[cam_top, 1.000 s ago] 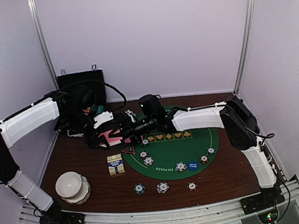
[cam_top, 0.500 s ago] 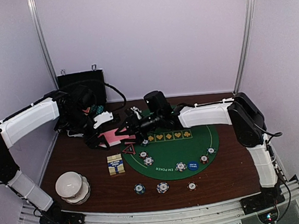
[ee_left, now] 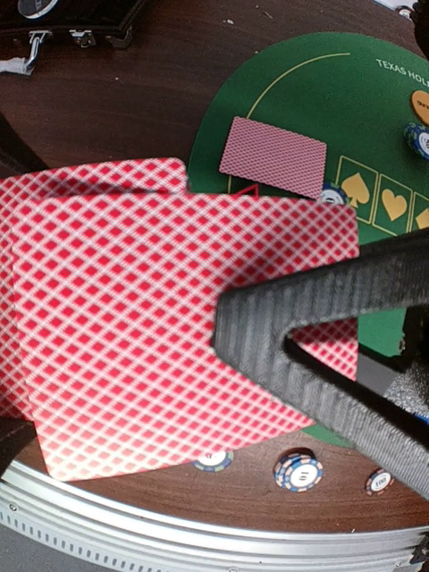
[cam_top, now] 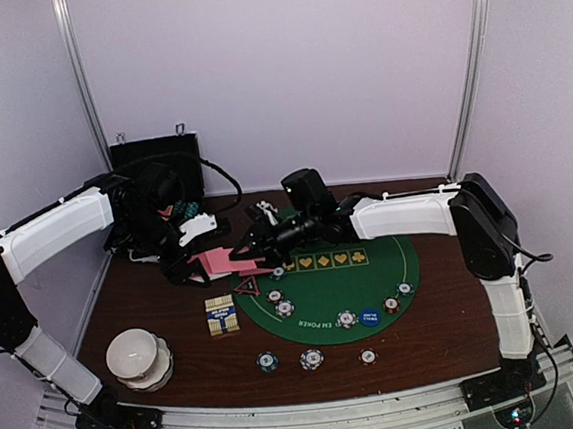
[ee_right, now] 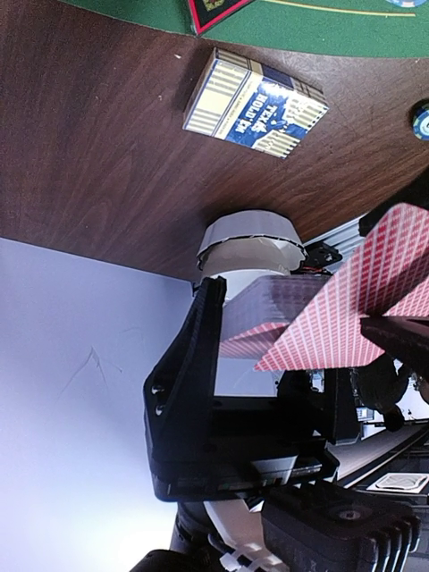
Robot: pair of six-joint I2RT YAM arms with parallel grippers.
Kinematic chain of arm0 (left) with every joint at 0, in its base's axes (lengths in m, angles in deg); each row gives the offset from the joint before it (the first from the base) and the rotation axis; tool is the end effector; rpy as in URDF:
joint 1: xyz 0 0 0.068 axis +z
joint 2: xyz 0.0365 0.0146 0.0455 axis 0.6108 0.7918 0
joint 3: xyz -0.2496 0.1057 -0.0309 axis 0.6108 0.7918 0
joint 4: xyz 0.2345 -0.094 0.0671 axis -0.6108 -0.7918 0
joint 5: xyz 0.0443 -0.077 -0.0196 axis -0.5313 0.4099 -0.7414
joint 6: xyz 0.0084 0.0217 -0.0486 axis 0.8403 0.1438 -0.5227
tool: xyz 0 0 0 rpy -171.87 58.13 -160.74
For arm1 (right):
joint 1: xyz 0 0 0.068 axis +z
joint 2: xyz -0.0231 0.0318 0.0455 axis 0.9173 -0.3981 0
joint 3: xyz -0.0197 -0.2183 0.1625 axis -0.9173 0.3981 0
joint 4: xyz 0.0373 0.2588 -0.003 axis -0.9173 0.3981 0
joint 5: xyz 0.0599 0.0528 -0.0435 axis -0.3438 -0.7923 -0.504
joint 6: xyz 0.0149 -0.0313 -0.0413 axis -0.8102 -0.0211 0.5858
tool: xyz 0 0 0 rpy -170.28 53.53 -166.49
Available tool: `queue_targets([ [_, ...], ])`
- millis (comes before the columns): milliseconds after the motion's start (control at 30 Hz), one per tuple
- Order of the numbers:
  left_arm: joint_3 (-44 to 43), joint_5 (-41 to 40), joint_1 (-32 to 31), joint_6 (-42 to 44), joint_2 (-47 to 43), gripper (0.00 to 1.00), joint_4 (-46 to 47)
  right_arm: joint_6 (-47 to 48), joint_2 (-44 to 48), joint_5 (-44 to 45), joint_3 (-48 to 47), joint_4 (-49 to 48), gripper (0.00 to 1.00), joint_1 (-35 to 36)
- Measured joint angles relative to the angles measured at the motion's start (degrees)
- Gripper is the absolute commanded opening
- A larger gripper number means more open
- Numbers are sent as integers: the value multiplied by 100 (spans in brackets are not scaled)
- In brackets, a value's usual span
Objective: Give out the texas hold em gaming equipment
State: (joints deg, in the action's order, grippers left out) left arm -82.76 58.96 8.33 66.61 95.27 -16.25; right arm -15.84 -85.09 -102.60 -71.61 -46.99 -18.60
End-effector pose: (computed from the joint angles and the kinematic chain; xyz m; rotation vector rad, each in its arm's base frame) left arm 0.2559 -0.1578 0.2888 1.4800 2.3347 -0.4792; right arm 0.3087 0.3857 0.2314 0.4979 -2.3647 -1.8636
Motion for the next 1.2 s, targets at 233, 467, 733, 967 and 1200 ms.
queue_targets([
  [233, 0, 0, -2, 2, 0, 0, 2, -90, 120, -4, 92, -20, 11, -33],
  [467, 2, -28, -2, 2, 0, 0, 2, -55, 437, -4, 275, 63, 0, -190],
  [733, 0, -68, 0, 2, 0, 0, 2, 55, 654, -22, 402, 293, 0, -575],
  [967, 2, -111, 0, 4, 0, 0, 0, 544, 754, 0, 376, 942, 0, -1419],
  [1200, 2, -109, 0, 4, 0, 0, 0, 1462, 251, 402, -603, 2107, 0, -2417],
])
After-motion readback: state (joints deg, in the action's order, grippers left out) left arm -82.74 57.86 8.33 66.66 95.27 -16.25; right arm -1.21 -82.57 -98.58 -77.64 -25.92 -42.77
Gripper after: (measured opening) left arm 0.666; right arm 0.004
